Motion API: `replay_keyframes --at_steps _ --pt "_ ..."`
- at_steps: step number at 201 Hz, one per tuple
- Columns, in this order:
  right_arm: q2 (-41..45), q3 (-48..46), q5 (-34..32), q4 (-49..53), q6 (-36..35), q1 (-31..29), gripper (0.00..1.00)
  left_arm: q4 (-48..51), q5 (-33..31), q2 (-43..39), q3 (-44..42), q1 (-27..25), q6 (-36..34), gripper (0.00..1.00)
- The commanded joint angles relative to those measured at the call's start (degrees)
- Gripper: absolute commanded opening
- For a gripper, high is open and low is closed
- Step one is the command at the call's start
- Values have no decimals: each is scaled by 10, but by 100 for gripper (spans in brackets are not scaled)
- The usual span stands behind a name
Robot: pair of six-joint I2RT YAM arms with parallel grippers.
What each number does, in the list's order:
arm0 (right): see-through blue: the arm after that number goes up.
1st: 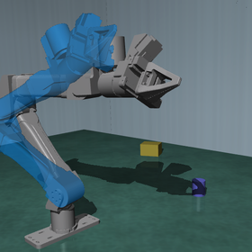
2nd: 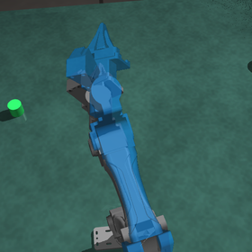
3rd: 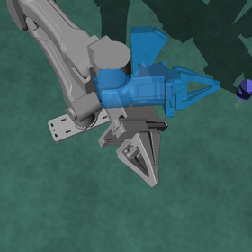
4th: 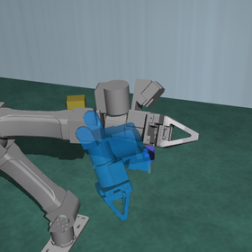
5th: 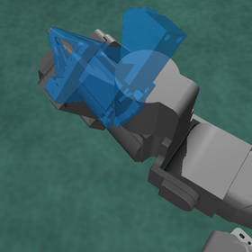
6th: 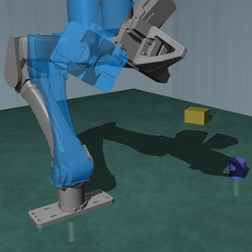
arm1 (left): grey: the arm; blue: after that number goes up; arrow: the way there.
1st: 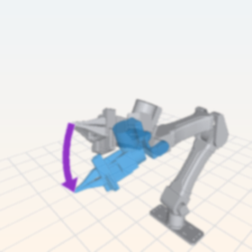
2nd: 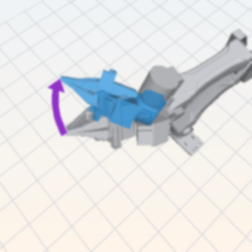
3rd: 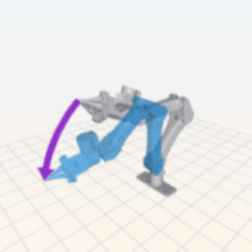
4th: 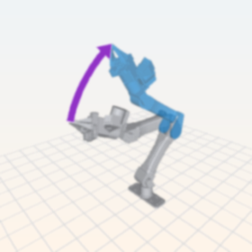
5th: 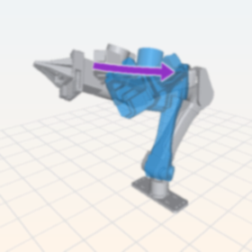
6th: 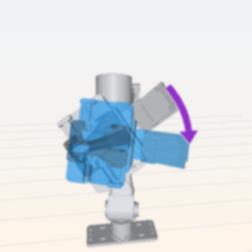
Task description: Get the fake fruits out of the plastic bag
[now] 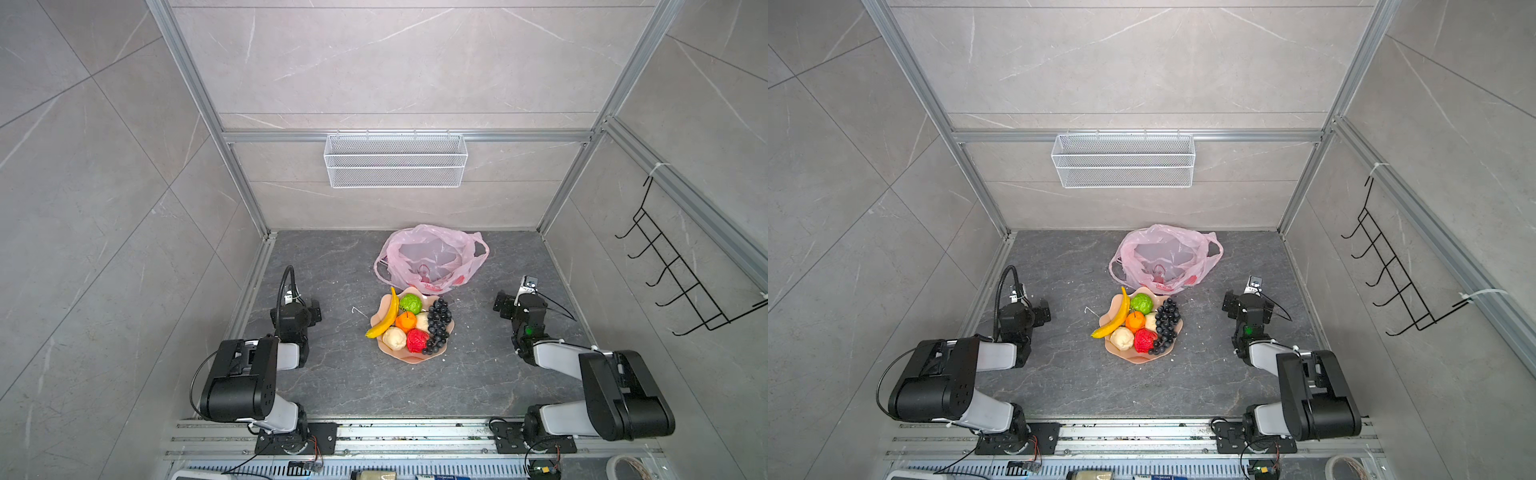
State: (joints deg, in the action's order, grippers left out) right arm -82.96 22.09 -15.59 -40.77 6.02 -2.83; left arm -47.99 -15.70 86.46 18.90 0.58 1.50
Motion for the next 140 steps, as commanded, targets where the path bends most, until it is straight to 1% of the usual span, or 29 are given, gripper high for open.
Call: replay_keyframes --at_steps 1,23,37,140 --pt "-18 -1 95 -50 -20 5 100 -21 13 -5 10 1 9 100" --pt "-35 -14 104 -96 -32 4 100 -21 13 -5 10 1 9 100" --pt "-30 -12 102 -83 -32 4 100 -21 12 -4 11 1 9 100" --pt "-31 -13 102 -86 -33 3 100 -22 13 -5 10 1 8 100"
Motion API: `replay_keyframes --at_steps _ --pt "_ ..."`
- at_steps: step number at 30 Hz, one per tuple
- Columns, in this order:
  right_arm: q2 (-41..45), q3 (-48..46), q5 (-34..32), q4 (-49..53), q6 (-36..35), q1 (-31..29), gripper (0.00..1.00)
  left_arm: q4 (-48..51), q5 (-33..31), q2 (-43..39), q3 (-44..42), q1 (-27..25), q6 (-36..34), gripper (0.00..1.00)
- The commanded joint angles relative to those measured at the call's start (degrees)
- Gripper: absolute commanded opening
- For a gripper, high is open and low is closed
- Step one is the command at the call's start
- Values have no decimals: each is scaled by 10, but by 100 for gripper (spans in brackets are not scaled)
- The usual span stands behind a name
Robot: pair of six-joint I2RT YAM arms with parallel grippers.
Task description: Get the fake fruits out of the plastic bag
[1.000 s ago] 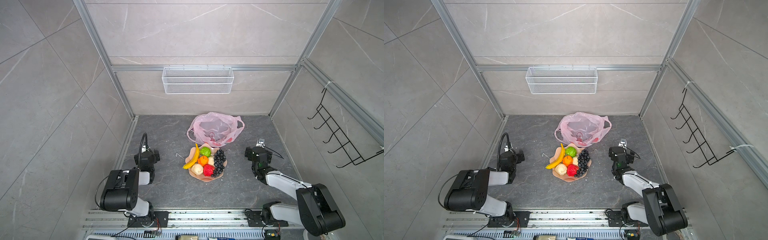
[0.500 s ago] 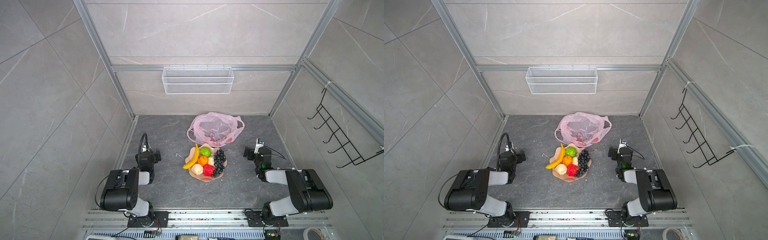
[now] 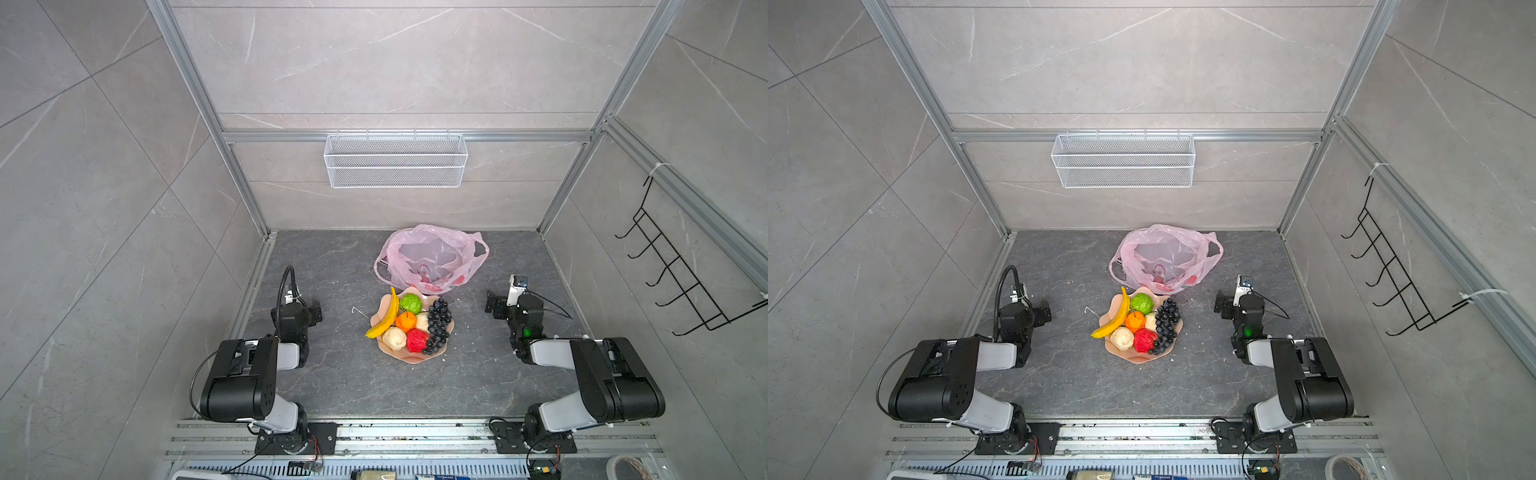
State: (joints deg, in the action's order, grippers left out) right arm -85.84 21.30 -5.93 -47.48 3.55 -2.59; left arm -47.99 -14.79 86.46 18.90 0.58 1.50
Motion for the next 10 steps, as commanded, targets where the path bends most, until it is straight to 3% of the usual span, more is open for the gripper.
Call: replay_keyframes --at_steps 1,10 --pt "-2 -6 6 -19 -8 0 100 -22 4 -5 10 1 8 100" --pt "-3 -2 15 -14 -11 0 100 -22 4 -4 11 1 9 100"
